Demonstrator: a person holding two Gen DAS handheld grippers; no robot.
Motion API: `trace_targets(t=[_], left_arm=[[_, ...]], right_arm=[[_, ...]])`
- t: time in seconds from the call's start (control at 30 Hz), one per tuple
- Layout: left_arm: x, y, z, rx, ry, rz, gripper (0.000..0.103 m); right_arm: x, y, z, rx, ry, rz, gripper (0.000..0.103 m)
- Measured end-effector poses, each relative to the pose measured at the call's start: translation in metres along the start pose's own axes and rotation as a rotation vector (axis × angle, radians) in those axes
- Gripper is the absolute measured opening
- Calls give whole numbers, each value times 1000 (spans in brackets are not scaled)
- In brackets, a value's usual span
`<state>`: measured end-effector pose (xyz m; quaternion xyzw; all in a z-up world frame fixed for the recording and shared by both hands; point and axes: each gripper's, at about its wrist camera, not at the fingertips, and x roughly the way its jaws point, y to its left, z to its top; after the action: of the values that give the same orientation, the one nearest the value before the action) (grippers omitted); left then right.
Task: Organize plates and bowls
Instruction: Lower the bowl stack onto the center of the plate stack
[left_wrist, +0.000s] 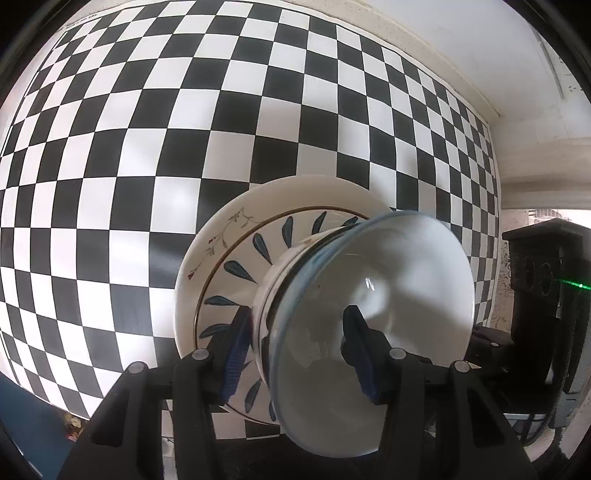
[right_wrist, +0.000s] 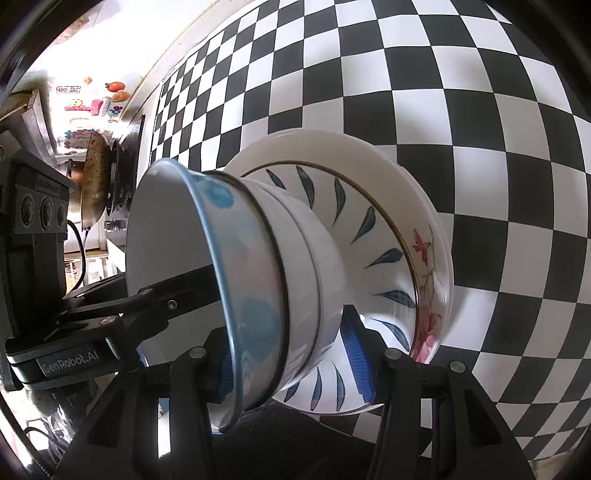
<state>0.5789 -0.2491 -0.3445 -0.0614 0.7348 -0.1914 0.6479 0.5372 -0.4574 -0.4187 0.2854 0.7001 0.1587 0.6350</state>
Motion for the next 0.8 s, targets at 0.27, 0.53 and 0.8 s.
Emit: trace_targets(t=[0.27,0.53,0.8], left_arm=[[1,4,-3,-10,6,-5,48],[-1,0,-6,-11,-2,33,48],[-23,-10,-13,14,-77,141,48]], right_arm=[[1,5,1,-9,2,-25,52],[1,17,0,-34,-9,-82,51],[-13,37,-2,-60,-49,-166,51]])
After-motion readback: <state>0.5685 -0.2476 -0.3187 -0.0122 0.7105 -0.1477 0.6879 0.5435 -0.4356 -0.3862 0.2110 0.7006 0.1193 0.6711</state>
